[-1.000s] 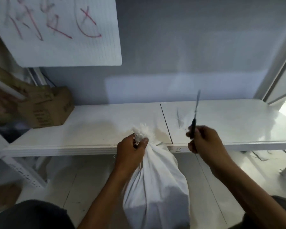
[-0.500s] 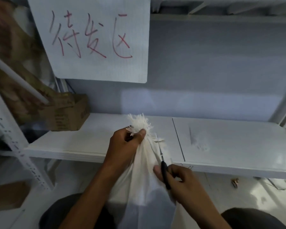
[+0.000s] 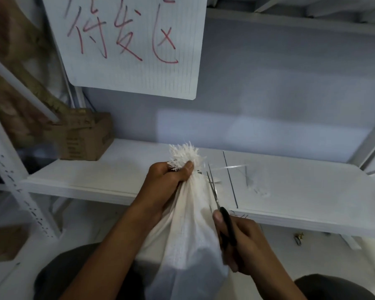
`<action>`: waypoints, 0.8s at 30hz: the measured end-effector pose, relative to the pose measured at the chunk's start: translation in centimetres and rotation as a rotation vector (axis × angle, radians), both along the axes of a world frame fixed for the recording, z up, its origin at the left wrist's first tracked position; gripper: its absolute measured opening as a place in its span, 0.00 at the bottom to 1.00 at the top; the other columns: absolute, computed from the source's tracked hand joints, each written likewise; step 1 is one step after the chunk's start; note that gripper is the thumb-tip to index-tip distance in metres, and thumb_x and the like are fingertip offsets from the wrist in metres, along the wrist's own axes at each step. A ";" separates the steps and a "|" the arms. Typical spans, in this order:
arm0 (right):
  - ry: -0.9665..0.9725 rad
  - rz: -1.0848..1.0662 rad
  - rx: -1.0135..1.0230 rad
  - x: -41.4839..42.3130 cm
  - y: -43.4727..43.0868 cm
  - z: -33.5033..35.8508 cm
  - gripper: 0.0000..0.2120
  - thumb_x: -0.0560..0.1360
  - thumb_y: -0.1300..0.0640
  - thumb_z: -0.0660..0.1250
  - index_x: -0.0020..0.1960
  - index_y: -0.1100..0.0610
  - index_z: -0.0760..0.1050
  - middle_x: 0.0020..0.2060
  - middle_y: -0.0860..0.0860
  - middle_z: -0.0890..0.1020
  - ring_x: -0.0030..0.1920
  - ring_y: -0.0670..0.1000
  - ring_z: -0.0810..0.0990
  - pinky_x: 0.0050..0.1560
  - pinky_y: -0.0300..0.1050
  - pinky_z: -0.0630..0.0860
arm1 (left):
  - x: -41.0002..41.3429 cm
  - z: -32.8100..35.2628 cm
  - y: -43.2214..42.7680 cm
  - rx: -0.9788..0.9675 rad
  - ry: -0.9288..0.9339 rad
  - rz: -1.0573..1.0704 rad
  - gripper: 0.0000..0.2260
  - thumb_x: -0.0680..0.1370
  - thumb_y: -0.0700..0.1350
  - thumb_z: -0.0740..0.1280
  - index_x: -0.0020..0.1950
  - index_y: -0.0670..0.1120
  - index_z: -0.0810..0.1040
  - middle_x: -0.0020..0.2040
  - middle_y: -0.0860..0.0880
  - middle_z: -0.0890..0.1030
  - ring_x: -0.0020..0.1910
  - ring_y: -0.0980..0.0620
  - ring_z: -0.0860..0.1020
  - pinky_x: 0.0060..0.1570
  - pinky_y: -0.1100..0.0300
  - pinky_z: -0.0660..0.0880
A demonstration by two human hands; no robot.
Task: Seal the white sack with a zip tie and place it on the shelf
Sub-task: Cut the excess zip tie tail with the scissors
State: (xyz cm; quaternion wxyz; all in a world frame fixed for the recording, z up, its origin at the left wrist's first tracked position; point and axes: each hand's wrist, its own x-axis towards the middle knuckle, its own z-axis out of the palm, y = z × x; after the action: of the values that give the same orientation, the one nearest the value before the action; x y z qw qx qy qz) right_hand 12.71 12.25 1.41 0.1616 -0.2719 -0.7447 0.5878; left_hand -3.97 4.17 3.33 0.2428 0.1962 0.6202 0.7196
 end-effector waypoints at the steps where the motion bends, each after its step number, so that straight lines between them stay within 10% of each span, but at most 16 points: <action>1: 0.005 0.009 0.008 0.0 -0.1 0.0 0.30 0.56 0.28 0.66 0.28 0.56 0.66 0.22 0.58 0.69 0.18 0.52 0.69 0.23 0.34 0.62 | 0.1 0.0 0.0 -0.001 -0.010 -0.020 0.13 0.75 0.46 0.73 0.42 0.34 0.83 0.42 0.39 0.86 0.42 0.42 0.84 0.50 0.48 0.79; 24: 0.079 -0.031 0.113 -0.4 -0.2 -0.4 0.39 0.62 0.27 0.63 0.36 0.67 0.72 0.28 0.52 0.71 0.29 0.46 0.70 0.35 0.43 0.67 | 1.9 -0.4 0.7 -0.010 -0.106 -0.039 0.15 0.74 0.46 0.74 0.48 0.32 0.83 0.47 0.36 0.86 0.49 0.36 0.84 0.54 0.42 0.80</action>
State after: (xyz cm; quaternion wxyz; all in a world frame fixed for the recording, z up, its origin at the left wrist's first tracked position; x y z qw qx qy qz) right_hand 12.29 12.10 0.97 0.2150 -0.2502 -0.7654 0.5526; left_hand -2.10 4.86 2.93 0.2901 0.1688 0.6063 0.7209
